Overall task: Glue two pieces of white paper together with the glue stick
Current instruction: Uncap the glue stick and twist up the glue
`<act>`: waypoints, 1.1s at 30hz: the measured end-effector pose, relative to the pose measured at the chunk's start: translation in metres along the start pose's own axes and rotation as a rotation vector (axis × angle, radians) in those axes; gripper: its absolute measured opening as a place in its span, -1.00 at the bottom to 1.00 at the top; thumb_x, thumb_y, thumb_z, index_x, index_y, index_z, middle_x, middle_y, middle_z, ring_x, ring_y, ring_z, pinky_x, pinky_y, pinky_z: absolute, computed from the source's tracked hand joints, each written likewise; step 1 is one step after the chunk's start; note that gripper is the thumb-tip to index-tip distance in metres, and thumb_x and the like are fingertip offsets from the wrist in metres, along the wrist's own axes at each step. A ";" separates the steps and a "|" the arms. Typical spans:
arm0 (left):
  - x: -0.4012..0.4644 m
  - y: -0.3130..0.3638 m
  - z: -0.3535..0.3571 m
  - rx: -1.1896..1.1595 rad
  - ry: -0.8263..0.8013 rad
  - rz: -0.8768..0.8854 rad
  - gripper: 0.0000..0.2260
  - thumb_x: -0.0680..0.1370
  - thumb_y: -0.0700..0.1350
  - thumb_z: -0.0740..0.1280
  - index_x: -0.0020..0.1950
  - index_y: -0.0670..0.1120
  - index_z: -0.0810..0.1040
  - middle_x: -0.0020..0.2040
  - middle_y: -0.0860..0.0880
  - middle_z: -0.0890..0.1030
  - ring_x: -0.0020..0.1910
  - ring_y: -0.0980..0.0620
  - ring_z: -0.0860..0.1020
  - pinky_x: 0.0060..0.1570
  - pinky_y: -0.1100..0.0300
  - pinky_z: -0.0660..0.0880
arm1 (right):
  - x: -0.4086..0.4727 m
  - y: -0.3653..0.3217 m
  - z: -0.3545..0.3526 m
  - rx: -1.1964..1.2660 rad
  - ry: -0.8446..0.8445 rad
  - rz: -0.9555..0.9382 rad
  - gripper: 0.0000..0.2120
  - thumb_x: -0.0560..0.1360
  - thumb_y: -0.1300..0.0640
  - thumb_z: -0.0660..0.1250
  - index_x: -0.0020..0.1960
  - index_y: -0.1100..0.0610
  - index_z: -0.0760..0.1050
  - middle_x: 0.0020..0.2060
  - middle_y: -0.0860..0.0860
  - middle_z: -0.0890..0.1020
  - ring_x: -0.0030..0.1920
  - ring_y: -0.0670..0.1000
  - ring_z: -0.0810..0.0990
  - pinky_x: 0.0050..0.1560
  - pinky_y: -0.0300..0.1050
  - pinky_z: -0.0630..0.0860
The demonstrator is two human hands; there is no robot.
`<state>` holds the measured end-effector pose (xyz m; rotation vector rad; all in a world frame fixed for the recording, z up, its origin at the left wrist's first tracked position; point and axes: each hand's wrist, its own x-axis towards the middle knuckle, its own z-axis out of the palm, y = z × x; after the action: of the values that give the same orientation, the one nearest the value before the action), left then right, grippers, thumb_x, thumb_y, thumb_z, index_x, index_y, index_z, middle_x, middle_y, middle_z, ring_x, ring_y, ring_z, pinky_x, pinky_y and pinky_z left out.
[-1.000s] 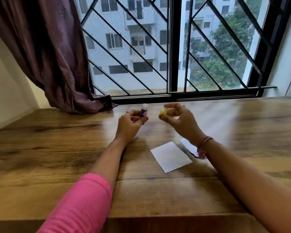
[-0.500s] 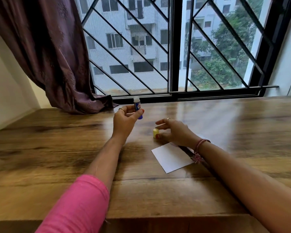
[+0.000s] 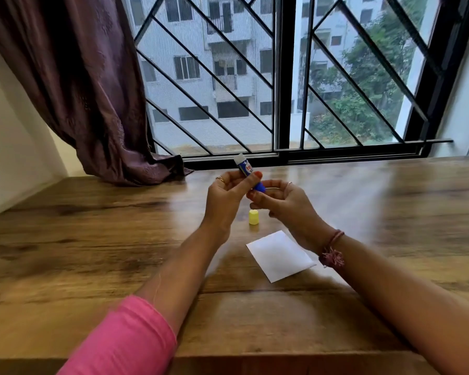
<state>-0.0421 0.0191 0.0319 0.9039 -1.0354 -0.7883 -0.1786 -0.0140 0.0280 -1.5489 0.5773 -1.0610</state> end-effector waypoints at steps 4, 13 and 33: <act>-0.004 0.001 0.004 -0.028 -0.006 0.028 -0.71 0.28 -0.02 0.50 -0.06 -0.07 0.61 -0.16 -0.03 0.68 -0.02 -0.04 0.63 0.04 0.12 0.52 | -0.005 -0.002 -0.001 0.105 0.024 0.014 -0.67 0.35 0.04 0.46 0.01 0.10 0.43 -0.09 0.05 0.72 -0.09 -0.01 0.70 -0.33 -0.31 0.42; -0.005 -0.001 0.003 -0.032 -0.044 -0.007 -0.71 0.29 0.00 0.49 -0.04 -0.07 0.62 -0.15 -0.04 0.69 -0.01 -0.05 0.63 0.13 0.05 0.52 | -0.008 0.001 0.000 0.167 -0.019 0.048 -0.69 0.41 0.06 0.41 0.08 0.17 0.45 -0.05 0.10 0.71 -0.11 0.01 0.70 -0.35 -0.31 0.44; -0.002 -0.011 0.002 0.015 -0.146 -0.035 -0.75 0.39 -0.13 0.48 0.05 -0.12 0.63 0.00 -0.09 0.69 0.10 -0.02 0.62 0.14 0.15 0.48 | -0.006 -0.005 -0.003 0.479 -0.171 0.500 -0.59 0.59 -0.13 0.03 -0.33 0.08 0.31 -0.55 -0.08 0.30 -0.62 -0.15 0.19 -0.65 -0.33 0.08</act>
<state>-0.0459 0.0155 0.0224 0.8892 -1.1571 -0.8872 -0.1847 -0.0089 0.0305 -0.9896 0.5090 -0.6152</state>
